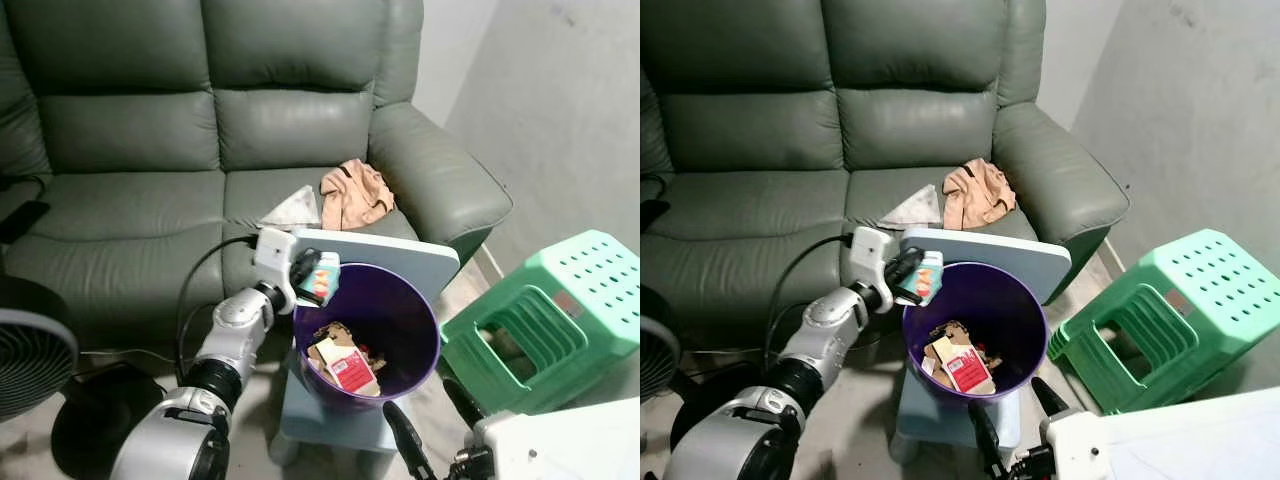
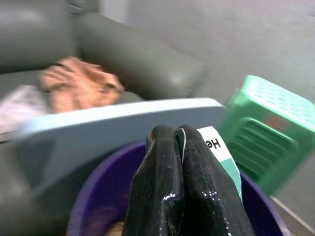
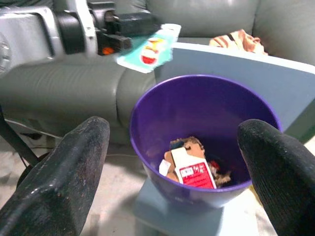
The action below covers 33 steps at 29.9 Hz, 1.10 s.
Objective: Picking trash to rubbish bin
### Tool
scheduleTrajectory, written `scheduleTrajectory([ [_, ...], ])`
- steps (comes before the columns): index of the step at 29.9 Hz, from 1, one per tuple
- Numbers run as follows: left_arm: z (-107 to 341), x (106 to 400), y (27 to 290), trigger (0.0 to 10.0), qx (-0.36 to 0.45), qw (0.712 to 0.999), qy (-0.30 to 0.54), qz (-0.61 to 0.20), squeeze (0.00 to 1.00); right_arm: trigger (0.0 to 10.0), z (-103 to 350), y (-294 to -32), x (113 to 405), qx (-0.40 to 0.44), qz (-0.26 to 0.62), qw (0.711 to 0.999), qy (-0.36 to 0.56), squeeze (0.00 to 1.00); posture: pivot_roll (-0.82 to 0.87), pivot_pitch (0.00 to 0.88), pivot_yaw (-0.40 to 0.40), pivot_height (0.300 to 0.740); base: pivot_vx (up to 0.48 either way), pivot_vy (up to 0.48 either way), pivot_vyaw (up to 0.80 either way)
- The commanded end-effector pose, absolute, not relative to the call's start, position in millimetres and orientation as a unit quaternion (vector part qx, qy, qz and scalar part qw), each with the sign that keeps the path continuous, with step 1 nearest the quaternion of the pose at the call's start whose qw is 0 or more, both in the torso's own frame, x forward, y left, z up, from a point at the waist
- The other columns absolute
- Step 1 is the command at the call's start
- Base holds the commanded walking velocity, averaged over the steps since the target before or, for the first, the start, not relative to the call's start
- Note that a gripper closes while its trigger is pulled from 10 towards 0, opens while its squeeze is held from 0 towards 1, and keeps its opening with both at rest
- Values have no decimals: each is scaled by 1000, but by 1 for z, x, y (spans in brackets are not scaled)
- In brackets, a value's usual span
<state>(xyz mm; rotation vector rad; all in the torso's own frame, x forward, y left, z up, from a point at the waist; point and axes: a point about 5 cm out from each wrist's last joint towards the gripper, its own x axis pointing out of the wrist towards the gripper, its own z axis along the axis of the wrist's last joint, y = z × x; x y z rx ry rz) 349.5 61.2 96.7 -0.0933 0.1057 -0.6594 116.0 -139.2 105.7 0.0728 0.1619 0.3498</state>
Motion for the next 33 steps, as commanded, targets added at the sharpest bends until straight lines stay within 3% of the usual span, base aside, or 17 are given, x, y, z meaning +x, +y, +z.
scheduleTrajectory([
  [1, 95, 346, 51, 10000, -38, 934, 54, -351, 0, 10000, 110, -142, 112, 29, 165, 982, 84, 0, -301, 179, -91, 740, 0, 0, 0],
  [8, 94, 337, 35, 10000, -53, 914, 49, -400, 0, 10000, 119, -140, 100, 35, 158, 983, 92, 0, -328, 208, -91, 740, 0, 0, 0],
  [18, 94, 333, 33, 10000, -83, 901, 49, -423, 16, 10000, 127, -141, 92, 37, 158, 982, 95, 0, -347, 234, -110, 740, 0, 0, 0],
  [19, 94, 333, 34, 10000, -87, 900, 48, -425, 878, 10000, 128, -140, 91, 37, 159, 982, 97, 0, -347, 235, -111, 740, 0, 0, 0],
  [20, 93, 332, 34, 10000, -89, 899, 48, -426, 1000, 10000, 129, -141, 89, 37, 160, 982, 99, 0, -347, 236, -114, 740, 0, 0, 0],
  [33, 96, 333, 36, 10000, -102, 895, 42, -432, 1000, 10000, 130, -141, 87, 38, 166, 980, 106, 0, -348, 225, -126, 740, 0, 0, 0],
])
